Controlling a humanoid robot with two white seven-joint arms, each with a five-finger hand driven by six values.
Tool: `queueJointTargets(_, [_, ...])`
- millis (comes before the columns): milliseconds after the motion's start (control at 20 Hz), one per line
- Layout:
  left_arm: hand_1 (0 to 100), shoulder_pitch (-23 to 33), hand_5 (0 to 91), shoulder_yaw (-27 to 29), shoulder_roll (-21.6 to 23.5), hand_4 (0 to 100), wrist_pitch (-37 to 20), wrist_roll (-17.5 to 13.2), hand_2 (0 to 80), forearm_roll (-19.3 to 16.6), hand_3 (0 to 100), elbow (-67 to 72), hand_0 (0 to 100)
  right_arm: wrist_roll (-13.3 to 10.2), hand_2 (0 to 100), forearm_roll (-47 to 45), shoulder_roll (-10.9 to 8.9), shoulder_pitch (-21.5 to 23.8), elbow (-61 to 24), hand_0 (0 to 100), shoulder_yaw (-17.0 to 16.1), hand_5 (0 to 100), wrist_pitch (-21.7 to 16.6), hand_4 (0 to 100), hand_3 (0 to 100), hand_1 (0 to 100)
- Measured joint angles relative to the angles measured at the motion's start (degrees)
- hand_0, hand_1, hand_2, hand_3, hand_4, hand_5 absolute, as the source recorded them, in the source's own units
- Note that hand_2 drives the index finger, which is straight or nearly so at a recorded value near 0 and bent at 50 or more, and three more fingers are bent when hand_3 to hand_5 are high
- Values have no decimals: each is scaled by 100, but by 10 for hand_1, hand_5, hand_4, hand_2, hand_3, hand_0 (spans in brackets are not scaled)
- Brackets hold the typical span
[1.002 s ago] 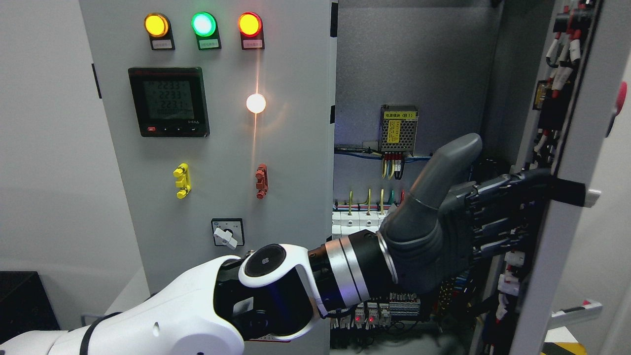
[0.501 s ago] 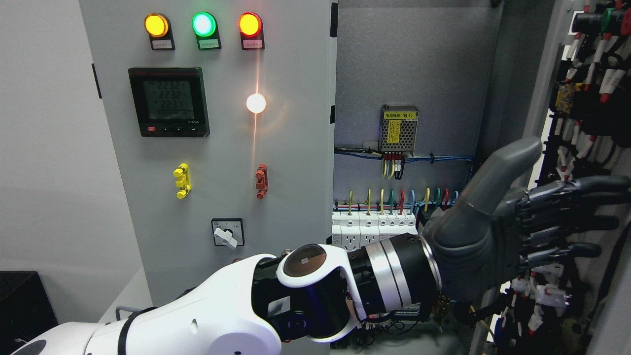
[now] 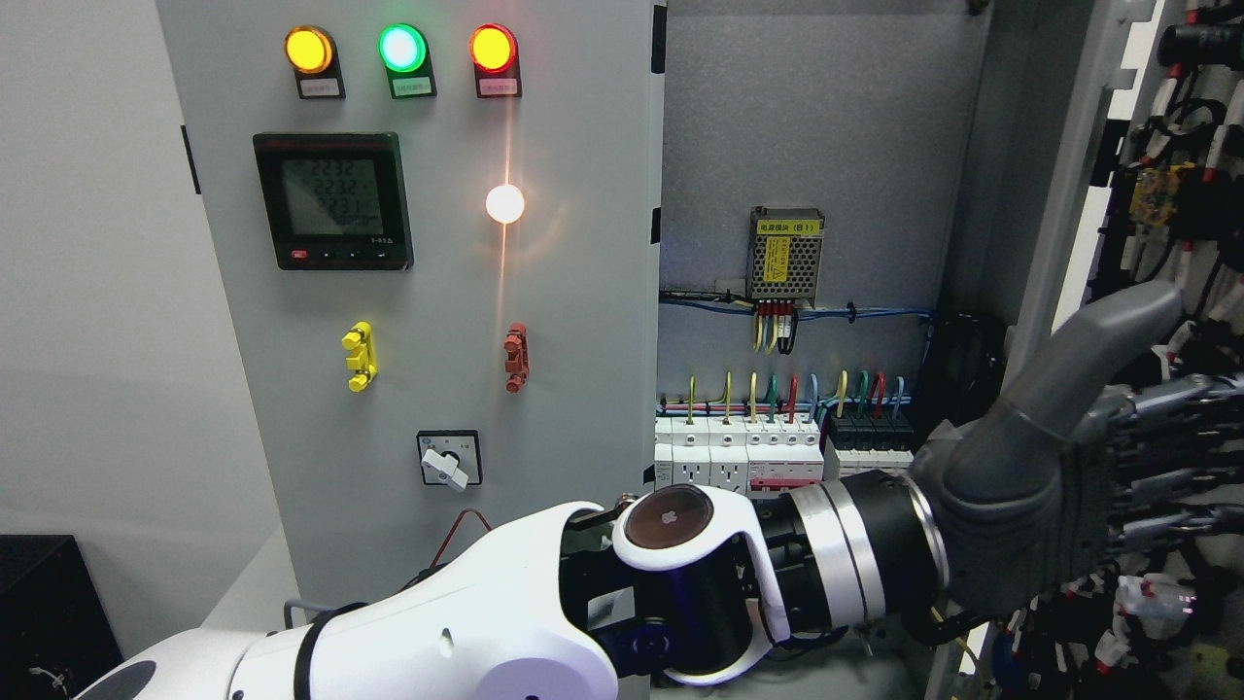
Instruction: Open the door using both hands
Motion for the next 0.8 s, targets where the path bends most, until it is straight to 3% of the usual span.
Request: queueJointTargets(801, [0, -348, 0, -26, -1001, 0, 80, -1, 0, -14, 0, 909, 0, 0, 0, 0, 0, 0, 0, 0, 0, 0, 1, 0, 0, 0])
